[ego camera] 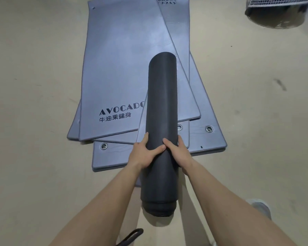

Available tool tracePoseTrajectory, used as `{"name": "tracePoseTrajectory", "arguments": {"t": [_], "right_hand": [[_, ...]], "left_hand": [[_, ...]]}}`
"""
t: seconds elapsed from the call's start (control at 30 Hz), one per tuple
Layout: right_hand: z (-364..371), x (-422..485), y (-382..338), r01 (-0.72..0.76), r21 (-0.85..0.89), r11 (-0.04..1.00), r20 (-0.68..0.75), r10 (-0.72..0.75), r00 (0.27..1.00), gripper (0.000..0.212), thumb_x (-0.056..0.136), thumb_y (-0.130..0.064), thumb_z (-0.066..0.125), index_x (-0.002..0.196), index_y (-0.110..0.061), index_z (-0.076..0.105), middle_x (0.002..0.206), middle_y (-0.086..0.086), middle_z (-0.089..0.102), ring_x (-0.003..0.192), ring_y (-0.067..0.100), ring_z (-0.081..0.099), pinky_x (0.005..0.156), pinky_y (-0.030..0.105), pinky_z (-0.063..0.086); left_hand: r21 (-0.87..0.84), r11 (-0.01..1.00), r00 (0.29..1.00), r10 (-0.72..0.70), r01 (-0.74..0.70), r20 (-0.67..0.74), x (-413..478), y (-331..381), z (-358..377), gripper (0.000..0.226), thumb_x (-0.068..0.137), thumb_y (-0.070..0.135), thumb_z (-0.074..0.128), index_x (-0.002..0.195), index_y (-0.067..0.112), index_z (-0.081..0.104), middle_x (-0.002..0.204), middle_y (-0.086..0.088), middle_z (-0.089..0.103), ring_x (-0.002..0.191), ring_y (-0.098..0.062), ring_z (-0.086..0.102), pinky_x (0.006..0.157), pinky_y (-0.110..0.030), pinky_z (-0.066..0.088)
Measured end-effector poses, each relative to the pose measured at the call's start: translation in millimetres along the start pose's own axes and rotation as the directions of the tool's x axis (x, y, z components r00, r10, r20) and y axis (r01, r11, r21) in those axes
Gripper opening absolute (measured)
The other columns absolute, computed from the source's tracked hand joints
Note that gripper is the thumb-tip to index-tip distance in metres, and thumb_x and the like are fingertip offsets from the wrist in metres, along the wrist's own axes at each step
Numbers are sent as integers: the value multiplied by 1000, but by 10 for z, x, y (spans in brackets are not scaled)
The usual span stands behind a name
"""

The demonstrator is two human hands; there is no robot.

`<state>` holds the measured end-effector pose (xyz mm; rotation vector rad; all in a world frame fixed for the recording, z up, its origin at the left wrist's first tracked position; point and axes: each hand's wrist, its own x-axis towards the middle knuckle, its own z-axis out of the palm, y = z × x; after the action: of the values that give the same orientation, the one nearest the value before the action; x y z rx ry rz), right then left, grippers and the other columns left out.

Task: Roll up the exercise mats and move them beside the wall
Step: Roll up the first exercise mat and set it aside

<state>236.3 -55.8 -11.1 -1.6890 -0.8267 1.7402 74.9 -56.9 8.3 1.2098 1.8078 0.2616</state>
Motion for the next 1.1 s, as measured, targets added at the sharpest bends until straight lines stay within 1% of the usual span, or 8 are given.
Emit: {"name": "tracePoseTrajectory", "arguments": {"t": [0.1, 0.4, 0.53, 0.73, 0.83, 0.97, 1.03, 1.1], "right_hand": [[14, 48, -13, -8, -53, 999, -47, 5, 999, 76, 76, -54, 83, 136, -29, 44, 122, -10, 67, 108, 15, 68, 101, 41, 54], [-1022, 194, -299, -6, -97, 995, -238, -18, 971, 57, 73, -55, 75, 123, -30, 62, 107, -8, 75, 94, 18, 74, 92, 45, 59], [-1872, 273, -531, -57, -271, 961, -335, -38, 941, 72, 64, -65, 71, 127, -33, 56, 110, -9, 72, 96, 21, 72, 94, 46, 57], [-2987, 753, -882, -99, -499, 861, -383, -117, 916, 94, 52, -74, 87, 130, -37, 50, 115, -18, 64, 102, 14, 65, 92, 40, 54], [-3472, 930, -937, -148, -502, 852, -410, -84, 908, 88, 59, -67, 88, 131, -34, 48, 114, -13, 63, 96, 15, 64, 84, 39, 53], [-3800, 1135, -878, -228, -584, 779, -537, -160, 828, 76, 73, -67, 56, 140, -37, 38, 132, 2, 59, 110, 32, 61, 96, 50, 51], [-3768, 1245, -820, -316, -664, 678, -594, -221, 774, 74, 92, -65, 39, 158, -38, 17, 155, 9, 40, 132, 40, 46, 108, 53, 38], [-3712, 1289, -792, -368, -674, 640, -650, -279, 707, 66, 102, -61, 22, 162, -36, 12, 159, 11, 35, 135, 39, 43, 108, 52, 34]], "left_hand": [[-40, 999, 999, 35, -35, 20, 40, -58, 73, 106, 81, 68, 73, 165, 38, 16, 159, 3, 48, 143, -24, 48, 114, -42, 43], [-104, 984, 976, 162, -148, 143, 231, 685, 755, 110, 78, 74, 70, 163, 45, 8, 158, 4, 49, 141, -23, 50, 112, -39, 45], [-167, 971, 946, 210, -172, 245, 334, 1214, 1354, 112, 77, 72, 68, 163, 46, 1, 153, 5, 54, 137, -22, 53, 111, -39, 47], [-227, 958, 927, 239, -177, 288, 965, 2090, 2191, 105, 83, 66, 66, 161, 51, -2, 151, 2, 54, 131, -27, 56, 100, -47, 56], [-146, 960, 913, 272, -237, 303, 1130, 2474, 2493, 98, 91, 59, 65, 162, 48, -1, 150, 0, 55, 134, -26, 54, 106, -39, 50], [111, 885, 865, 405, -452, 298, 1247, 3001, 2724, 79, 97, 41, 58, 164, 43, 17, 134, 2, 67, 118, -25, 63, 91, -30, 49], [132, 863, 836, 417, -487, 357, 1389, 3278, 2677, 65, 97, 29, 58, 159, 36, 39, 141, 2, 66, 122, -23, 63, 95, -28, 49], [105, 892, 825, 354, -439, 440, 1635, 3500, 2532, 50, 95, 16, 58, 142, 30, 64, 129, -1, 73, 105, -18, 70, 93, -30, 55]]}}
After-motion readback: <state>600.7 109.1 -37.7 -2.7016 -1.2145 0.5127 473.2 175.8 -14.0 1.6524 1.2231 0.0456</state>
